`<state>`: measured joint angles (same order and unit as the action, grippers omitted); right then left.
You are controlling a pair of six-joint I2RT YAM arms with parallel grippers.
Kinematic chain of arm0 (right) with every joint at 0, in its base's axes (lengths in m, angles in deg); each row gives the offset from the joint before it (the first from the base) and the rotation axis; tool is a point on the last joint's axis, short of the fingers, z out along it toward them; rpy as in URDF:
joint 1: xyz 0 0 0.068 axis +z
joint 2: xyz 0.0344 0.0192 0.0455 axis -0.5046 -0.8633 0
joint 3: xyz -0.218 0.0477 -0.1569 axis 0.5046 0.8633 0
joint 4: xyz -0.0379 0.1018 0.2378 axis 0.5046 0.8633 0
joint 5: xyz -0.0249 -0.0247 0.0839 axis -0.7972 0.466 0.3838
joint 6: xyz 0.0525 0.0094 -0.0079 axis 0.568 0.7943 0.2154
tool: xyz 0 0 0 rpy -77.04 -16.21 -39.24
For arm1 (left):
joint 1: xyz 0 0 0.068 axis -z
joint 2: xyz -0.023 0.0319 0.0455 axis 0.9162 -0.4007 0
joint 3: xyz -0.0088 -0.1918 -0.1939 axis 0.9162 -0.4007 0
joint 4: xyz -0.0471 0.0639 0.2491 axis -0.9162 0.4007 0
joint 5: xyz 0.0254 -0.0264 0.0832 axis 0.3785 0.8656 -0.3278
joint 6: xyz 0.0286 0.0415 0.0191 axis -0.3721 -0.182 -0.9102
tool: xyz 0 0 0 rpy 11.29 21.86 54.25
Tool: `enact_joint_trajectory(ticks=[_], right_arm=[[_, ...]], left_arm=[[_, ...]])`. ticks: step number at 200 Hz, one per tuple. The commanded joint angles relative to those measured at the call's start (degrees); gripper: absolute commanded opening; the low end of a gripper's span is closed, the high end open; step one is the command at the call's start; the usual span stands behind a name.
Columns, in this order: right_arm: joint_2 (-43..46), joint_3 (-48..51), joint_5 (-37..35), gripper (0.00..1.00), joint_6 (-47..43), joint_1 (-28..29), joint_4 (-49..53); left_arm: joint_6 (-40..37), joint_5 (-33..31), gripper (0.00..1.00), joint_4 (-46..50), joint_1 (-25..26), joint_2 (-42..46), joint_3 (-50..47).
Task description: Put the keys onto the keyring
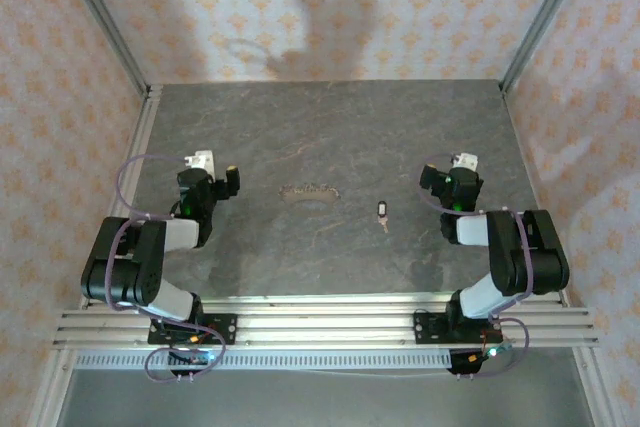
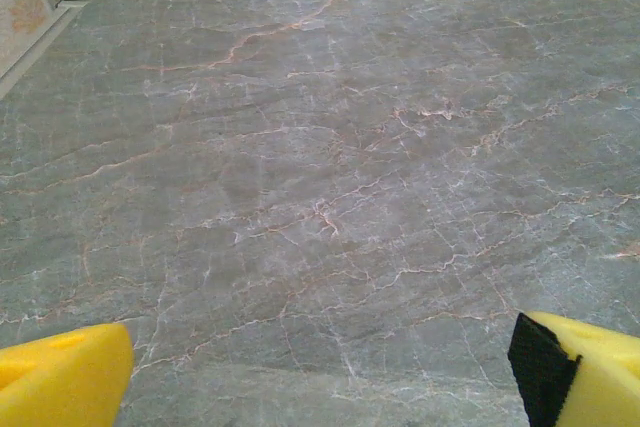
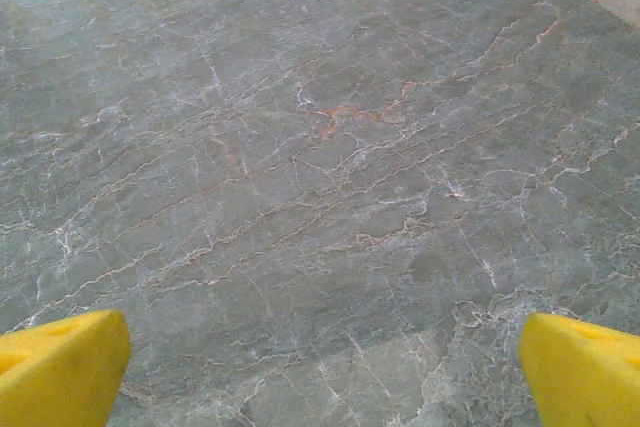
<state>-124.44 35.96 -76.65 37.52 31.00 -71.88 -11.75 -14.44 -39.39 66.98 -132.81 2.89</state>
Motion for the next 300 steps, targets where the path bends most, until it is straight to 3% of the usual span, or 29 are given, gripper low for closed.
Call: enact_joint_trajectory(ticks=[1,163,175,193,216,240,279,300], right_arm=[[0.7,-0.7,0.3,0.99,-0.3,-0.1,-1.0],[1.2,-0.7,1.0,0.99,-0.4,-0.2,-1.1],[4.1,-2.2,2.0,1.0,-1.6,0.4,3.4],[11.0,-7.1,1.3,0.99,0.1,0.8,18.4],[16.5,-10.2,1.9,0.99,8.2,0.7,29.0],[19.9,-14.9,-4.9,0.99,23.0,0.7,43.6],[25.1,-17.3,7.2,1.0,24.0,1.1,50.6],[25.3,-18.9,15.6,0.91,22.8,2.5,54.5]], left_arm=[[-0.6,-0.1,0.99,0.3,-0.2,-0.2,1.4],[-1.1,-1.4,0.97,1.0,0.7,-0.1,1.9],[-2.0,-0.6,0.95,6.7,1.1,1.8,4.7],[-1.1,1.2,0.94,24.6,1.1,3.9,13.6],[1.8,0.0,0.94,37.1,1.2,4.6,21.2],[4.3,0.2,0.93,42.4,2.3,7.2,24.4],[14.7,4.1,0.94,49.9,6.2,12.0,28.3],[21.2,3.9,0.94,54.1,9.9,13.6,29.3]])
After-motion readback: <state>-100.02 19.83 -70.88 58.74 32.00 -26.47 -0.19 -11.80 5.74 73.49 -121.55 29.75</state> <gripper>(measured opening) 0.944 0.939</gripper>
